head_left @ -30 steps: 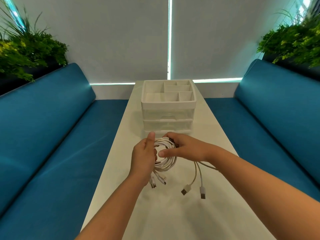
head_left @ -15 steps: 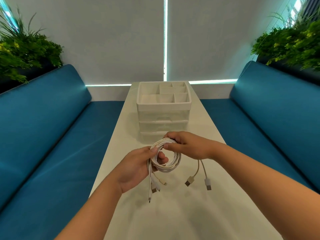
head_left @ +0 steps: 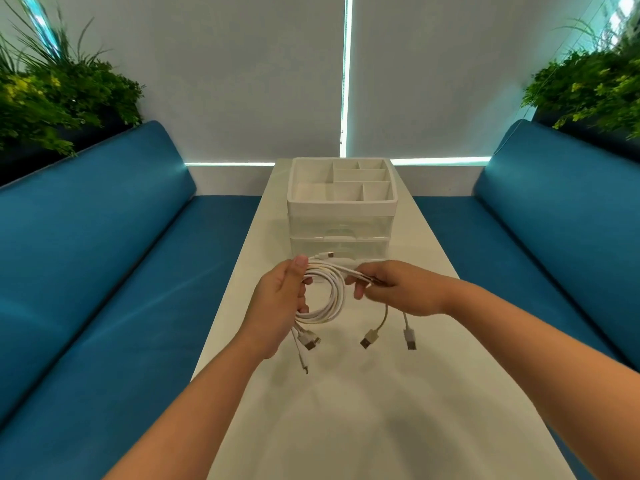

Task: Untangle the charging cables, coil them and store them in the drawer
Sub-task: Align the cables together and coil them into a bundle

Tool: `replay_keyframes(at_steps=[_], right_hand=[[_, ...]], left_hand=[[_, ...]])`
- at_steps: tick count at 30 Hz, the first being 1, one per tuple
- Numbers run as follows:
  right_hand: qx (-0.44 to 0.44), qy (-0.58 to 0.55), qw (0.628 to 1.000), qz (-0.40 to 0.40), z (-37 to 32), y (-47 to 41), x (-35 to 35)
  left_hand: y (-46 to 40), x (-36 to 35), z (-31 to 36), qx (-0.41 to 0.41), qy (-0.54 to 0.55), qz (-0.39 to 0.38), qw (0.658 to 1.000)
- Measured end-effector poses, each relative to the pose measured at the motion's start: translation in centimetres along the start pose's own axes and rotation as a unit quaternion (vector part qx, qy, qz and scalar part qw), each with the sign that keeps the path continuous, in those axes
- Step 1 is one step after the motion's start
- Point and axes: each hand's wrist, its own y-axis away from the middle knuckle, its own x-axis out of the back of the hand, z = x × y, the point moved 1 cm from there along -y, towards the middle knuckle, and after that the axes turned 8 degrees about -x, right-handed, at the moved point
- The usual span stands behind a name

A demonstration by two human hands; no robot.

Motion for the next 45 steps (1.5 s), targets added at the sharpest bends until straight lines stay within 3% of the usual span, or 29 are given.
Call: replay_keyframes(at_steps=[9, 16, 26, 35, 41, 45], right_hand=[[-0.101, 0.218, 0.971, 0.012, 2.3, -0.9, -0.5], [-0.144, 0.072, 0.978, 0.131, 2.7, -1.6, -0.8], [-0.21, 0.01, 0.944, 0.256, 3.8, -1.9, -2.5], [-0.148, -0.305, 0.891, 0.302, 2.7, -1.6, -1.6], [-0.184, -0.134, 0.942, 0.248, 3.8, -1.5, -1.8], [-0.124, -0.044, 0.969, 0.208, 4.0, -0.7, -2.3]], left_hand=[[0.5, -0.5, 0.4, 0.01, -0.008, -0.01, 1.0], [0.9, -1.8, 1.8, 0.065, 0.12, -0.03, 0.99], [1.1, -2.2, 1.3, 0.04, 0.094, -0.114, 0.988], [0.4, -1.5, 0.3, 0.036, 0.103, -0.087, 0.99], [0.6, -1.3, -0.3, 0.035, 0.087, -0.11, 0.99], [0.5, -1.4, -0.3, 0.02, 0.059, -0.115, 0.991]])
